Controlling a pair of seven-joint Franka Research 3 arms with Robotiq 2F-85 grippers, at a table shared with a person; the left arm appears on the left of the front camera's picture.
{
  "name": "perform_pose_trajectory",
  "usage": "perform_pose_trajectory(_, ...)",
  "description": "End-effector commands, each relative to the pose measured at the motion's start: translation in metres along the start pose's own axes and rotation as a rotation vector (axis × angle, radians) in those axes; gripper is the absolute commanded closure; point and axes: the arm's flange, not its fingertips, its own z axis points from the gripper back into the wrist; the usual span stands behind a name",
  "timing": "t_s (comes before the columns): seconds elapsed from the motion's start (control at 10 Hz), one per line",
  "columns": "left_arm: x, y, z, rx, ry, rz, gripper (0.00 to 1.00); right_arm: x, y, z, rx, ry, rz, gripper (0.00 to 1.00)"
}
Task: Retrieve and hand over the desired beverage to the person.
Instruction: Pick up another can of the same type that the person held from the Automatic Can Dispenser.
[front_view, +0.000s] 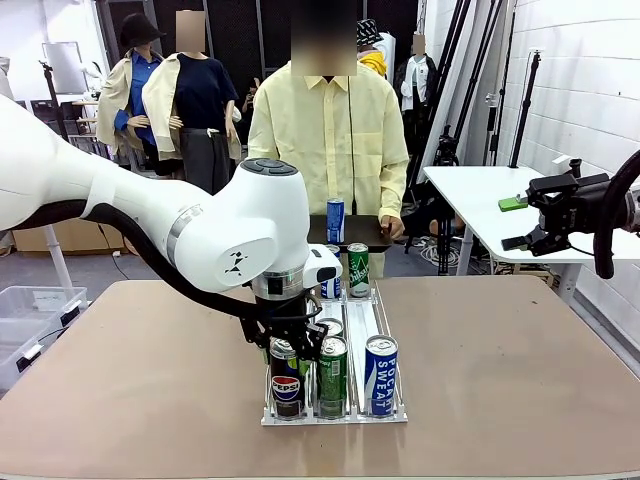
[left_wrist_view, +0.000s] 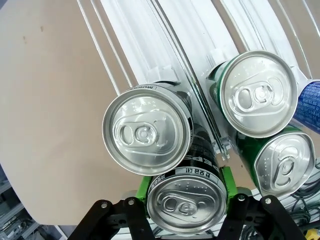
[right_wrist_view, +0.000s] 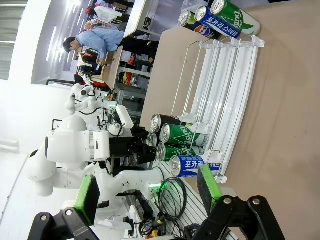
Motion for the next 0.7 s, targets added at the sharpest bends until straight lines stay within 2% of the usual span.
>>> perform_pose_trajectory(0.0, 0.0, 0.0, 0.0, 0.002, -0.001, 0.007, 0.97, -0.001, 0.0, 0.0, 0.006, -0.001, 0.001, 0.0)
perform_pose_trajectory(0.5, 0.0, 0.0, 0.0, 0.0, 0.0, 0.0, 0.97, -0.001, 0.0, 0.0, 0.006, -0.001, 0.001, 0.0)
perform_pose_trajectory(0.6, 0.003, 0.007, 0.013, -0.02, 0.007, 0.007, 0.97, -0.001, 0.0, 0.0, 0.006, -0.001, 0.001, 0.0)
